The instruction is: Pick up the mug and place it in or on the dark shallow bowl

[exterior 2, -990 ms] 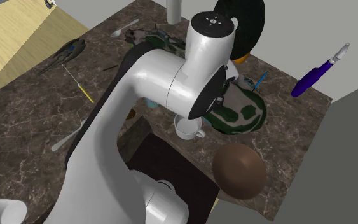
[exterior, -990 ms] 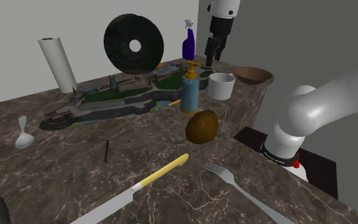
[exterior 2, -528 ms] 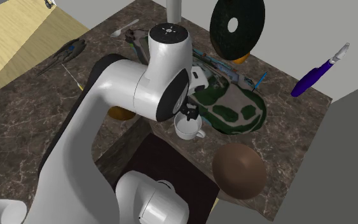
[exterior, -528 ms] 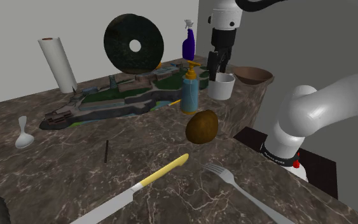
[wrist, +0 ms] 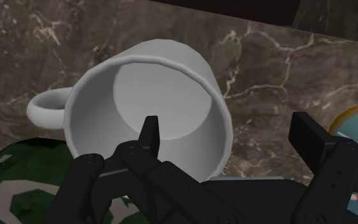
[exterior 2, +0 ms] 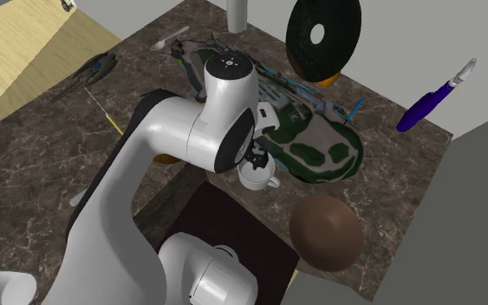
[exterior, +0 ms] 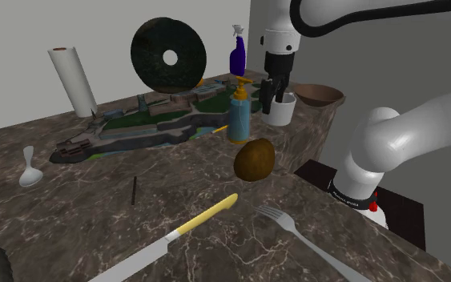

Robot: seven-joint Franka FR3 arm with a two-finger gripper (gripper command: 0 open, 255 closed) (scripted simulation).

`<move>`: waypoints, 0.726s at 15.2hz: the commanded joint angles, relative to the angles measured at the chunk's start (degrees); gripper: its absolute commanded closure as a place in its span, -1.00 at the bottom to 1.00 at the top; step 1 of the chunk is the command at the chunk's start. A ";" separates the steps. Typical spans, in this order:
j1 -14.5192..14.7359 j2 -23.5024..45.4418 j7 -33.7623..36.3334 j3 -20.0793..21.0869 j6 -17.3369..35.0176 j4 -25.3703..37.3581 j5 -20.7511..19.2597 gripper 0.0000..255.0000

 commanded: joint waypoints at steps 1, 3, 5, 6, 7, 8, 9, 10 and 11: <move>0.04 -0.15 0.00 0.03 0.32 -0.46 0.04 -1.00; 0.04 -0.15 0.00 0.03 0.32 -0.45 0.04 -1.00; 0.04 -0.15 0.00 0.03 0.32 -0.45 0.04 -1.00; 0.03 -0.14 -0.01 0.02 0.31 -0.44 0.04 -1.00; 0.03 -0.14 -0.01 0.02 0.31 -0.44 0.04 -1.00; 0.03 -0.14 -0.01 0.02 0.31 -0.44 0.04 1.00; 0.03 -0.14 -0.01 0.02 0.31 -0.44 0.04 1.00; 0.03 -0.14 -0.01 0.02 0.31 -0.44 0.04 1.00; 0.03 -0.14 -0.01 0.02 0.31 -0.44 0.04 1.00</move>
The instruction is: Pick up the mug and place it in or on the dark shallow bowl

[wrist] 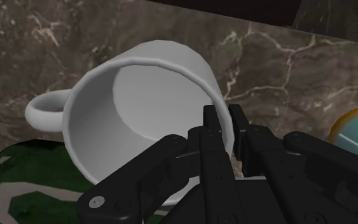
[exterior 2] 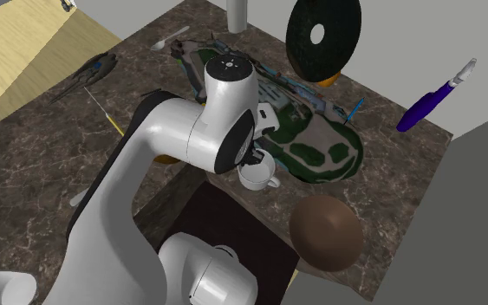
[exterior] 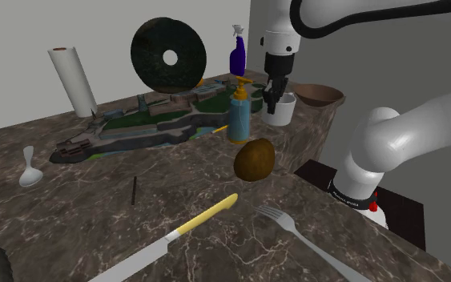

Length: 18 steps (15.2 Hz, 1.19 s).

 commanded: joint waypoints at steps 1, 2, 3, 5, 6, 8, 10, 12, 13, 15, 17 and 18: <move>0.00 0.00 0.00 0.00 0.00 -0.01 0.00 1.00; 0.00 0.00 0.00 0.00 -0.01 -0.01 0.00 1.00; 0.00 0.00 0.00 0.00 0.00 -0.01 0.00 1.00; 0.00 0.01 0.01 0.01 0.00 -0.01 0.00 1.00; 0.00 0.00 0.00 0.00 0.01 -0.02 0.00 1.00; -0.09 0.14 -0.02 -0.18 -1.46 1.59 -0.17 1.00; -0.19 0.37 -0.03 -0.34 -2.89 3.25 -0.34 1.00; -0.28 0.63 -0.05 -0.50 -4.31 4.93 -0.50 1.00; -0.33 0.78 -0.05 -0.57 -5.01 5.78 -0.58 1.00; -0.43 1.11 -0.06 -0.72 -6.40 7.51 -0.73 1.00; -0.52 1.49 -0.07 -0.85 -7.79 9.27 -0.88 1.00; -0.56 1.69 -0.08 -0.92 -8.47 10.16 -0.95 1.00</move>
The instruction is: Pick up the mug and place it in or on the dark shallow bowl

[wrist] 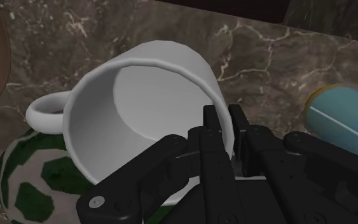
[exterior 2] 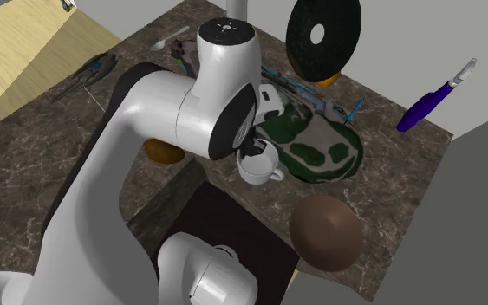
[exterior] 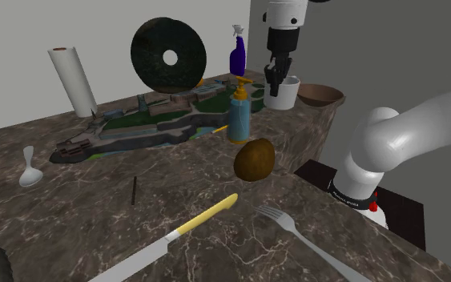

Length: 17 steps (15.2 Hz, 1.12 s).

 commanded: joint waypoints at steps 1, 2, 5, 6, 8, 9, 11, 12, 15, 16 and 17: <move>-0.09 0.44 0.03 -0.10 -1.45 1.87 -0.13 1.00; -0.13 0.66 0.03 -0.17 -2.13 2.77 -0.19 1.00; -0.26 1.40 0.02 -0.34 -4.16 5.54 -0.40 1.00; -0.31 1.67 0.02 -0.39 -4.84 6.48 -0.46 1.00; -0.40 2.23 0.03 -0.49 -6.18 8.39 -0.59 1.00; -0.44 2.52 0.03 -0.54 -6.86 9.36 -0.65 1.00; -0.52 3.13 0.04 -0.63 -8.18 11.29 -0.77 1.00; -0.77 2.34 -1.29 -1.91 -8.61 10.88 -1.62 1.00; -1.57 0.35 -5.27 -5.81 -9.80 10.01 -4.37 1.00; -1.86 -0.19 -6.61 -7.11 -10.17 9.85 -5.34 1.00; -2.17 -0.67 -7.96 -8.41 -10.51 9.74 -6.32 1.00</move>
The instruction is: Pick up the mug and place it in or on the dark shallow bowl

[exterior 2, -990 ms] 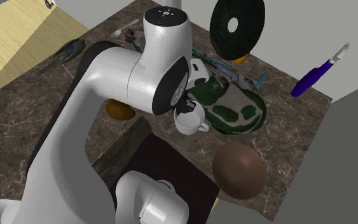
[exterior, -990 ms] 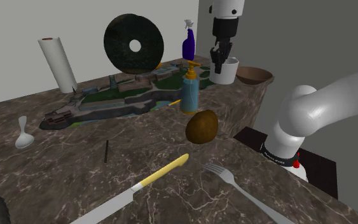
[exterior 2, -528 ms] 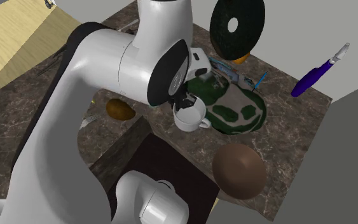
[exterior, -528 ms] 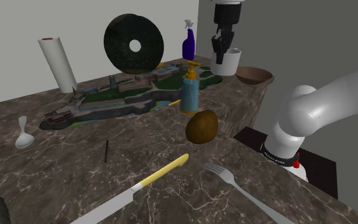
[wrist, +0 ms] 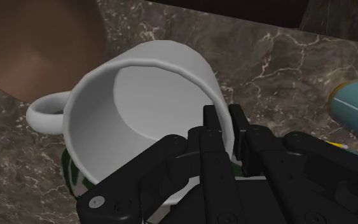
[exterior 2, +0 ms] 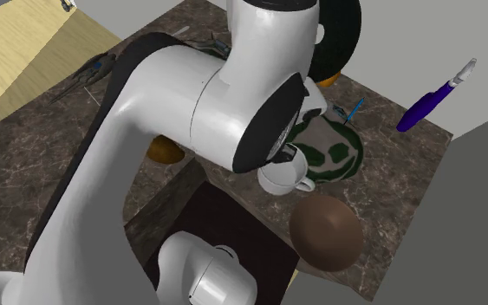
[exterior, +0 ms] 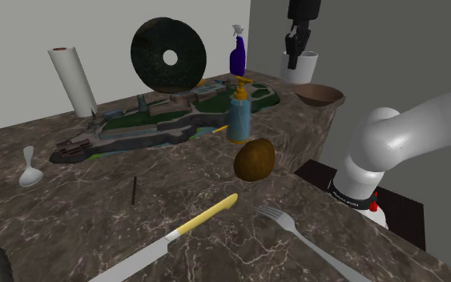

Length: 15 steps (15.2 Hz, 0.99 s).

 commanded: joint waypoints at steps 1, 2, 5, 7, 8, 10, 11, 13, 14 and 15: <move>-0.55 -0.78 -2.58 -2.41 -0.91 0.18 -1.91 1.00; -0.86 -1.13 -3.93 -3.72 -1.21 0.20 -2.93 1.00; -1.76 -1.78 -8.02 -7.65 -1.98 0.62 -6.04 1.00; -2.32 -1.89 -10.76 -10.29 -2.37 1.20 -8.13 1.00; -2.59 -1.85 -12.14 -11.61 -2.53 1.58 -9.16 1.00; -3.09 -1.58 -14.91 -14.24 -2.78 2.51 -11.20 1.00; -3.31 -1.36 -16.30 -15.57 -2.86 3.07 -12.20 1.00; -3.63 -0.73 -19.05 -18.26 -2.98 4.36 -14.16 1.00; -3.68 -0.56 -19.67 -18.88 -2.99 4.69 -14.60 1.00; -3.74 -0.96 -19.58 -18.98 -2.37 3.67 -14.71 1.00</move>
